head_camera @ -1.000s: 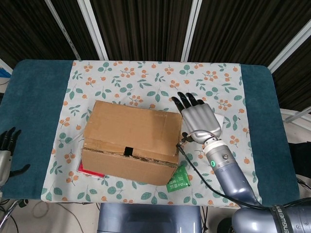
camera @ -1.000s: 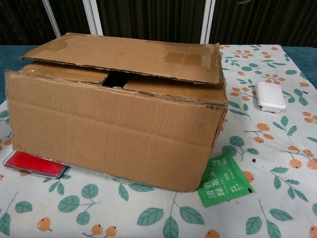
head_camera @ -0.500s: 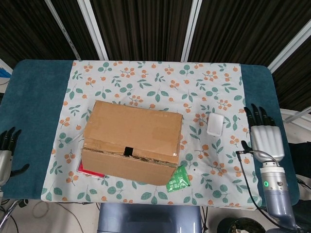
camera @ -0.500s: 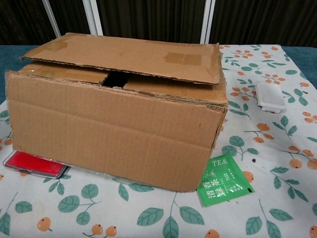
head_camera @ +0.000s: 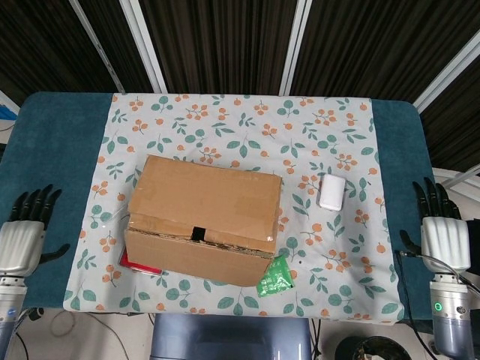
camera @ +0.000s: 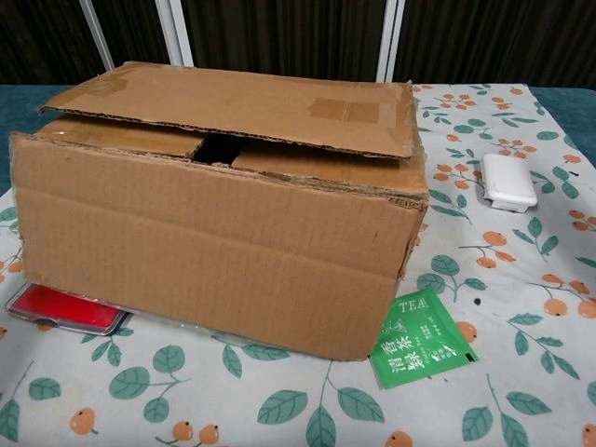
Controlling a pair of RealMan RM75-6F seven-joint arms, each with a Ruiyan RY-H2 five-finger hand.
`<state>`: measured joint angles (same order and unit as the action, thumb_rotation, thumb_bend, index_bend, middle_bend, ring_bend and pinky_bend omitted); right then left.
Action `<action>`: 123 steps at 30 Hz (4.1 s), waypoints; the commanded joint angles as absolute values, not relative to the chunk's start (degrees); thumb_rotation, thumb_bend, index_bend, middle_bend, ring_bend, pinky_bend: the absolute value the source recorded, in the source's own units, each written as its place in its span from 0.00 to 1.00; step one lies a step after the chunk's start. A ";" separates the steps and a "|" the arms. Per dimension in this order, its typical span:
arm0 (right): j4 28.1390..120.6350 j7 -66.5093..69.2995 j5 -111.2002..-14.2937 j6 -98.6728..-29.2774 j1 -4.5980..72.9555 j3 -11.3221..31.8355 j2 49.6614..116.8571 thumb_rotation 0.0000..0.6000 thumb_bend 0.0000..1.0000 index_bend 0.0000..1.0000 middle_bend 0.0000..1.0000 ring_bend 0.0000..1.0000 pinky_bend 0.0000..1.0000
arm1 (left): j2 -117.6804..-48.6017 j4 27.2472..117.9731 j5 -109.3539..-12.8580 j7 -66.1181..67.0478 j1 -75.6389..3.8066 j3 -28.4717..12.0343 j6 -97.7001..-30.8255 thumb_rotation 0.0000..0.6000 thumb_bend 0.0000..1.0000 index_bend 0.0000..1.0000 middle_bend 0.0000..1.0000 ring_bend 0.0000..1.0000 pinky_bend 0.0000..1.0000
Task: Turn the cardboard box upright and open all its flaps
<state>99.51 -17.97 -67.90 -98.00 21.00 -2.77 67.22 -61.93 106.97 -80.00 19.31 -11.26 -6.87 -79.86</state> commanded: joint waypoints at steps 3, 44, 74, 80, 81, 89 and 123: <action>96.48 -15.58 -68.94 -95.79 19.42 -0.97 68.96 1.00 0.31 0.00 0.00 0.00 0.23 | -60.91 115.56 -74.94 26.70 -19.03 -12.22 -73.37 1.00 0.13 0.00 0.00 0.00 0.00; 91.84 -8.25 -70.43 -89.45 13.62 7.32 71.19 1.00 0.31 0.00 0.00 0.00 0.23 | -72.94 114.30 -59.45 43.10 -37.66 -13.22 -69.04 1.00 0.19 0.00 0.00 0.00 0.00; 91.42 -5.96 -69.78 -86.76 11.68 10.16 71.44 1.00 0.32 0.00 0.00 0.00 0.23 | -80.81 86.62 -55.34 46.89 -57.46 -25.52 -60.84 1.00 0.21 0.00 0.00 0.00 0.00; 91.46 -5.67 -69.29 -86.18 11.43 10.76 71.42 1.00 0.32 0.00 0.00 0.00 0.23 | -84.98 75.71 -54.15 46.92 -62.50 -25.98 -58.10 1.00 0.21 0.00 0.00 0.00 0.00; 91.48 -5.59 -69.18 -86.07 11.39 10.85 71.41 1.00 0.32 0.00 0.00 0.00 0.23 | -85.53 74.38 -53.90 46.84 -63.08 -25.98 -57.69 1.00 0.21 0.00 0.00 0.00 0.00; 91.61 -5.46 -68.74 -85.25 11.13 11.30 71.34 1.00 0.32 0.00 0.00 0.00 0.23 | -87.72 69.49 -54.22 45.41 -65.07 -24.75 -56.94 1.00 0.21 0.00 0.00 0.00 0.00; 92.71 -7.76 -70.34 -82.32 10.80 10.23 71.44 1.00 0.32 0.00 0.00 0.00 0.23 | -59.03 107.99 -72.18 28.56 -36.89 -5.39 -69.22 1.00 0.21 0.00 0.00 0.00 0.00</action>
<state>92.73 -7.64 -70.21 -82.36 10.79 10.34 71.41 -60.38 106.08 -69.33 30.65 -40.58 -8.22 -65.58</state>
